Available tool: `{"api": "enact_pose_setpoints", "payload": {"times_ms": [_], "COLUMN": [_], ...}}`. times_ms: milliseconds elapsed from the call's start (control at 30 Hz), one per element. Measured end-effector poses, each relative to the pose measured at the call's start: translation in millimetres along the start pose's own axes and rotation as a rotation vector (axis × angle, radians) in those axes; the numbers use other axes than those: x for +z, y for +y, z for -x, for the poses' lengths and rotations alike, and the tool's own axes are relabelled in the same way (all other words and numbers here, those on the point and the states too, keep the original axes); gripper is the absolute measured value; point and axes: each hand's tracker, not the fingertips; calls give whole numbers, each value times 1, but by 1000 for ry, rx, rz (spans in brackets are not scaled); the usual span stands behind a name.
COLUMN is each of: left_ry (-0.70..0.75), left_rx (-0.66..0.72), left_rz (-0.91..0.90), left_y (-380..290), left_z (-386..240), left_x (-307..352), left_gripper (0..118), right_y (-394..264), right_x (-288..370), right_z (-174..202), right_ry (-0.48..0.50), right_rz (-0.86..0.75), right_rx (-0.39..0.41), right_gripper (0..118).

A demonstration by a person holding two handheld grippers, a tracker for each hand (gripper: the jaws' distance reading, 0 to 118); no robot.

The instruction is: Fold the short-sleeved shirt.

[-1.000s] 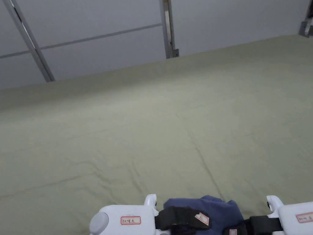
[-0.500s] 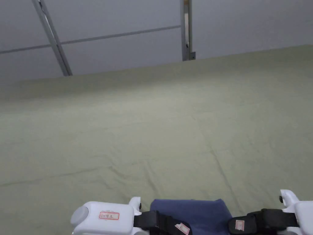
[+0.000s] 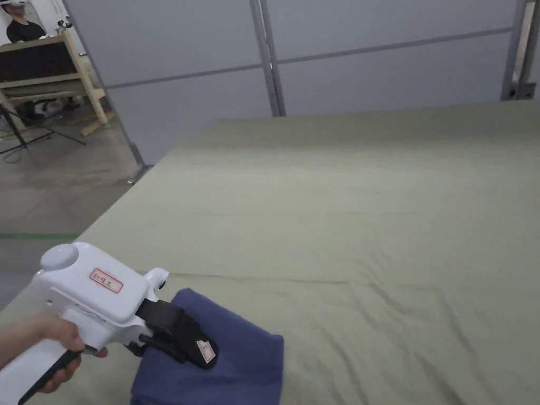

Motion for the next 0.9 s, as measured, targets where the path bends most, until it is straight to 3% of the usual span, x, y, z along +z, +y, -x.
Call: {"api": "enact_pose_setpoints", "payload": {"times_ms": [200, 333, 367, 400, 433, 567, 667, 700, 733, 767, 833, 900], "left_ry": [73, 31, 83, 197, 294, 424, 632, 631, 591, 445, 229, 244], "left_rx": [126, 160, 163, 180, 195, 269, 307, 271, 223, 194, 165, 76], "left_rz": [47, -10, -18, -32, -27, -236, -515, -641, -785, -898, -978, -1019], "left_y": [-13, -26, -28, -30, -32, -48, -68, -79, -92, -103, -119, -135], "left_z": [57, 75, 74, 75, 75, 68, 32, 8, -14, -35, -85, -149], "left_x": [20, 16, 13, 11, 8, 38, 78, 91, 105, 111, 122, 126], "left_gripper": [38, 40, 52, 91, 115, 118, 118, 118, 118, 118, 118, 118], "right_y": [4, 8, 9, 9, 10, 11, 14, 16, 18, 19, 21, 18], "right_x": [-33, -38, -39, -38, -36, -21, -1, 8, 16, 23, 37, 47], "right_z": [-22, -19, -15, -12, -10, 11, 38, 53, 71, 92, 138, 199], "right_ry": [-27, -49, -56, -62, -64, -76, -181, -263, -328, -363, -402, -518], "right_rz": [26, 41, 41, 38, 32, -8, -80, -138, -201, -271, -417, -545], "right_rx": [-51, -52, -47, -36, -31, 14, 113, 156, 213, 280, 372, 553], "right_gripper": [3, 3, 3, 3, 3, 3, 3, 3, 3, 3, 3, 3]}}
